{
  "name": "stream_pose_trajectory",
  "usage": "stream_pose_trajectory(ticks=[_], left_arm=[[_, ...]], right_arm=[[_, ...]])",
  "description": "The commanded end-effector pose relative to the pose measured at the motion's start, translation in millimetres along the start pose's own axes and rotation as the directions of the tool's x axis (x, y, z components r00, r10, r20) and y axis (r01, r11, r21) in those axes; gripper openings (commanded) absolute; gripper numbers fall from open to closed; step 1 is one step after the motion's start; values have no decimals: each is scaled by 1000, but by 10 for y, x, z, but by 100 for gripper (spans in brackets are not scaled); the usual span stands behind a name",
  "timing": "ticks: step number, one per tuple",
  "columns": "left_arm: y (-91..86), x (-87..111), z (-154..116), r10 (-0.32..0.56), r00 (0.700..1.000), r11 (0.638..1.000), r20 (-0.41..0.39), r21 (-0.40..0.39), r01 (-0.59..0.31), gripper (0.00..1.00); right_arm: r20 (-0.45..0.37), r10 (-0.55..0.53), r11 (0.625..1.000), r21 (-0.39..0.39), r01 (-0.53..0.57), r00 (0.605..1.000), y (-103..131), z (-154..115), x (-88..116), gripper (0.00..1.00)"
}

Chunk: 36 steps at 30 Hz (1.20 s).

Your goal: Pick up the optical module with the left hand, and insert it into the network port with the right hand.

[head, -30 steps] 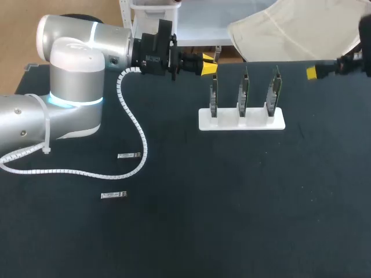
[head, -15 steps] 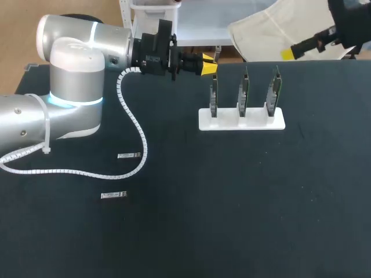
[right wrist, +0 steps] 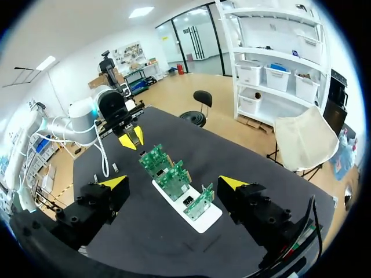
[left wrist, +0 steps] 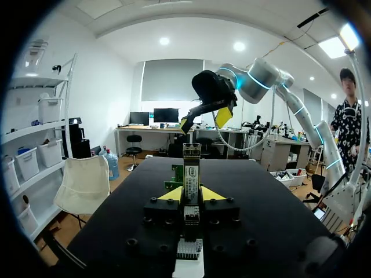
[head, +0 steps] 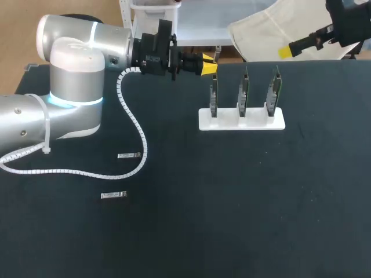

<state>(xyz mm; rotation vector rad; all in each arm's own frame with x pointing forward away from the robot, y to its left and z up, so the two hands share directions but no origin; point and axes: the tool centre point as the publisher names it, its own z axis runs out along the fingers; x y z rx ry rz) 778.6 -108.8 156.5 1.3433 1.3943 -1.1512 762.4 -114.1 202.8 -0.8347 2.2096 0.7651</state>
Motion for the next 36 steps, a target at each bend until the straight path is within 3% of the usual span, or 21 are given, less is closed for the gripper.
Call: stream_pose_trajectory(ticks=[1, 7, 15, 22, 36], left_arm=[[13, 7, 4, 1, 1000, 1000, 2, 2, -1, 0], [13, 7, 4, 1, 1000, 1000, 2, 2, -1, 0], [13, 7, 4, 1, 1000, 1000, 2, 2, -1, 0], [13, 7, 4, 1, 1000, 1000, 2, 2, -1, 0], [13, 7, 4, 1, 1000, 1000, 2, 2, -1, 0]], right_arm=[[2, -2, 1000, -3, 2, 1000, -3, 4, 4, 100], [4, -24, 1000, -12, 24, 1000, 20, 27, -21, 100], [-25, -164, 980, -120, 160, 986, 170, 131, -136, 100], [-27, -255, 944, -225, 243, 967, 367, 186, -60, 100], [-11, -391, 885, -277, 373, 920, 475, 462, -174, 100]])
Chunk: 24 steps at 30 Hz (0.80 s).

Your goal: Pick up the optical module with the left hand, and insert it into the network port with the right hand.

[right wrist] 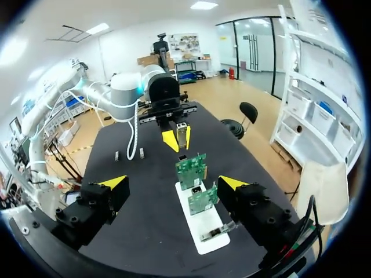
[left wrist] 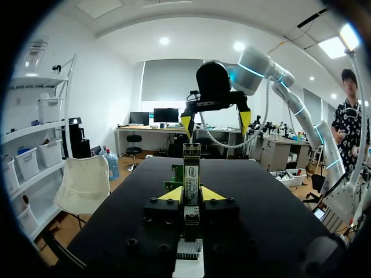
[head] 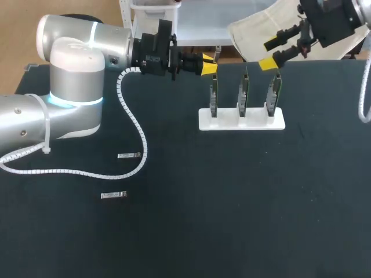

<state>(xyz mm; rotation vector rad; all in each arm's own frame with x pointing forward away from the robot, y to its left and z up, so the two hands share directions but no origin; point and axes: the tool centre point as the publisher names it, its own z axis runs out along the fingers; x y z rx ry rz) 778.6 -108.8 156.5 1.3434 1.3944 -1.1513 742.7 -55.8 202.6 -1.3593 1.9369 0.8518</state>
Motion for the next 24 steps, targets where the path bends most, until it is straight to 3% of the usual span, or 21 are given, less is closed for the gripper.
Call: stream_pose_trajectory(ticks=[1, 9, 24], left_arm=[[13, 8, 4, 1, 1000, 1000, 2, 2, -1, 0], [13, 8, 4, 1, 1000, 1000, 2, 2, -1, 0], [13, 8, 4, 1, 1000, 1000, 2, 2, -1, 0]], right_arm=[[-24, -40, 999, -17, 40, 999, -96, 124, -84, 100], [-83, -159, 987, -18, 159, 984, -123, 271, -180, 100], [-34, -164, 977, -147, 157, 986, -280, 466, -326, 100]])
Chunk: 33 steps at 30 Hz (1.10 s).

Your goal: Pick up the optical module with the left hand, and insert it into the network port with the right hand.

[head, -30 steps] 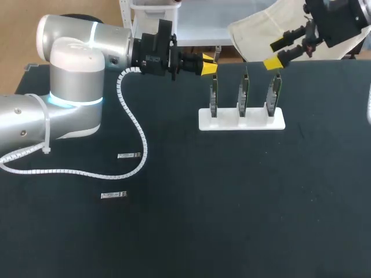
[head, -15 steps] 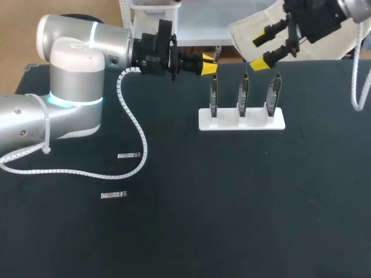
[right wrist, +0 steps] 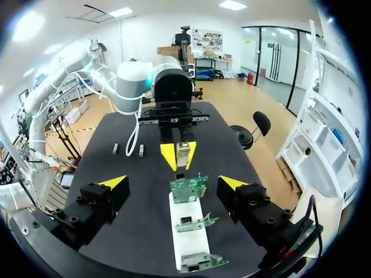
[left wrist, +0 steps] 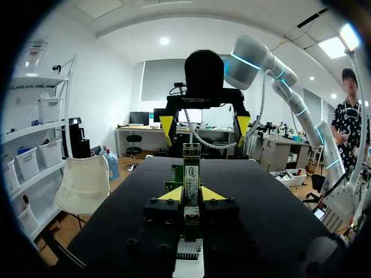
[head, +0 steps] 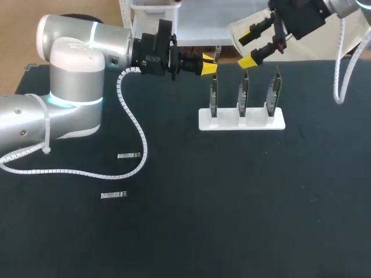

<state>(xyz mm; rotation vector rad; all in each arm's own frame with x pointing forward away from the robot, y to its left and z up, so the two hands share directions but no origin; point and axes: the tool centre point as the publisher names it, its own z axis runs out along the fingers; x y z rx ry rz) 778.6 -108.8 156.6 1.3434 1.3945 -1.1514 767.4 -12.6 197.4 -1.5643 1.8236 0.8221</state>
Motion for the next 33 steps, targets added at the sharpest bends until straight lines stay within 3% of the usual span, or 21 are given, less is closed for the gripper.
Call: stream_pose_trajectory(ticks=[1, 9, 33], left_arm=[[13, 8, 4, 1, 1000, 1000, 2, 2, -1, 0], [13, 8, 4, 1, 1000, 1000, 2, 2, -1, 0], [13, 8, 4, 1, 1000, 1000, 2, 2, -1, 0]], right_arm=[[11, -8, 997, -79, 9, 1000, -179, 59, -44, 100], [20, -25, 993, -117, 27, 999, -257, 172, -118, 100], [49, -18, 991, -133, 25, 999, -25, 327, -190, 100]])
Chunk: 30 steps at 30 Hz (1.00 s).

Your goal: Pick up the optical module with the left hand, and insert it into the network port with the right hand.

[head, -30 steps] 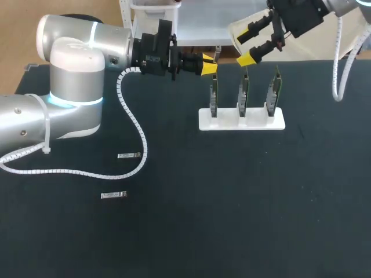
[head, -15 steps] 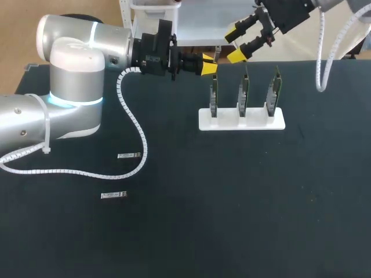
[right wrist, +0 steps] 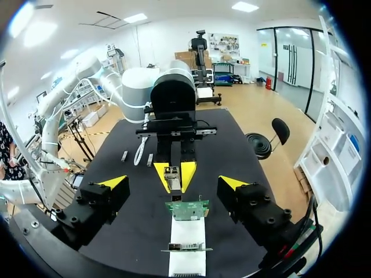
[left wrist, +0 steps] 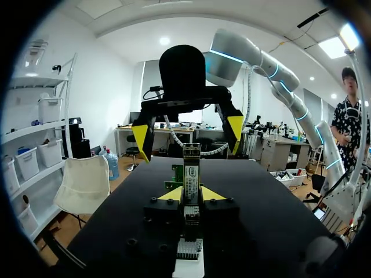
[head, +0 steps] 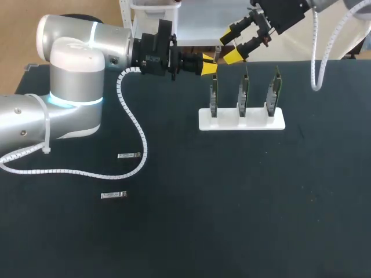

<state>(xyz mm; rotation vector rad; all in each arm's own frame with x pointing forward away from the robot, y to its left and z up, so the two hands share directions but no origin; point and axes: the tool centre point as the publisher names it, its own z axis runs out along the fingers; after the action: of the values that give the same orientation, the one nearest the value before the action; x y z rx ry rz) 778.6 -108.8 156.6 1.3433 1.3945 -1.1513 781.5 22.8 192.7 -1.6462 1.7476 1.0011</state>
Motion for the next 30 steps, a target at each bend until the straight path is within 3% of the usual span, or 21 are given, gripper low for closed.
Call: stream_pose_trajectory(ticks=[1, 30], left_arm=[[13, 8, 4, 1, 1000, 1000, 2, 2, -1, 0], [13, 8, 4, 1, 1000, 1000, 2, 2, -1, 0]], right_arm=[[7, -2, 1000, 25, 2, 1000, 82, 36, 10, 100], [26, -25, 999, 39, 24, 999, 128, 147, -124, 100]])
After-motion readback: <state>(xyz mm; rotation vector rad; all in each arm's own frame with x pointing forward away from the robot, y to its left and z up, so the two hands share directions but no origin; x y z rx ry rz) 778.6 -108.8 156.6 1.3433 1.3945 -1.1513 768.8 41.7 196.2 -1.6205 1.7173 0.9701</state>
